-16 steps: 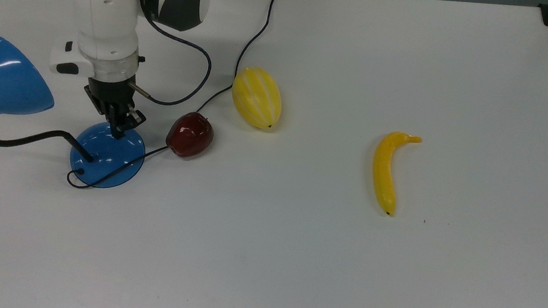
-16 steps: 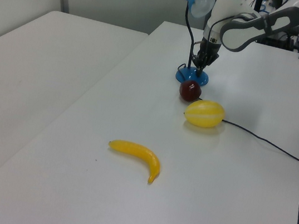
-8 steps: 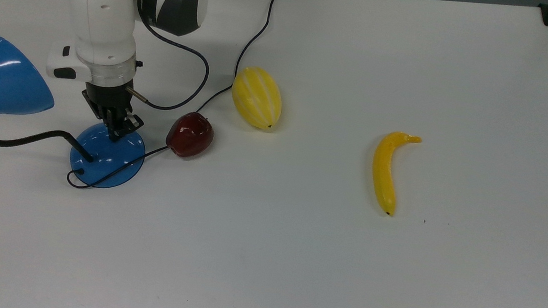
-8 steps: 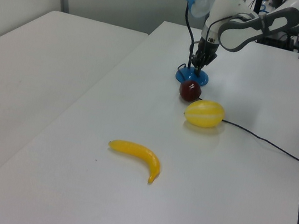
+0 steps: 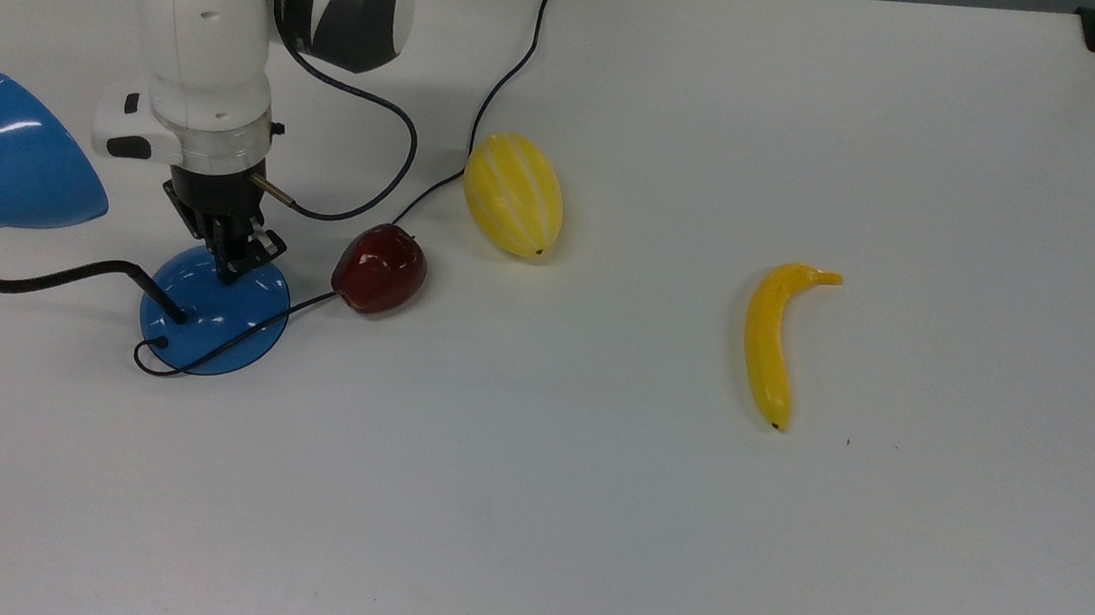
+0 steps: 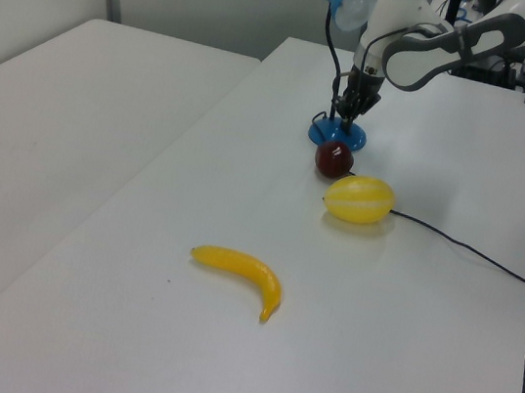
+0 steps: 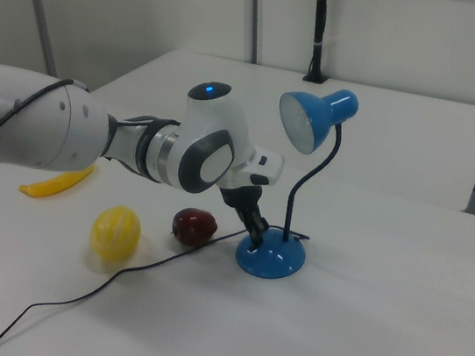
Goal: Turn on desk lamp
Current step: 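Press the switch on the blue lamp base with the gripper fingertips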
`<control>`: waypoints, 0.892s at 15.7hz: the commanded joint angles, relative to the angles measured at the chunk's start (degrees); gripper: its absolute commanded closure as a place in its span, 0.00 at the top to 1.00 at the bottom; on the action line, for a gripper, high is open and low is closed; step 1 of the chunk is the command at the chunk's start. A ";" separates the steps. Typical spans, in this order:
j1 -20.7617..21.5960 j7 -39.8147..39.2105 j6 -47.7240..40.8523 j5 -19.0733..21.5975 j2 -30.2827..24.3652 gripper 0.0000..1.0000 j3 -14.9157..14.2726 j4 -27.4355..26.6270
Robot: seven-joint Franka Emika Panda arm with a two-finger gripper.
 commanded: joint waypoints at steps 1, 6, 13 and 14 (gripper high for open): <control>0.82 1.97 1.16 -1.93 1.69 0.00 -0.75 0.69; 0.82 2.06 1.68 -2.10 1.69 0.00 -0.75 0.69; 0.73 2.06 3.01 -2.19 0.03 0.00 -0.75 0.51; 0.73 2.06 2.83 -2.19 -0.76 0.00 -0.75 0.34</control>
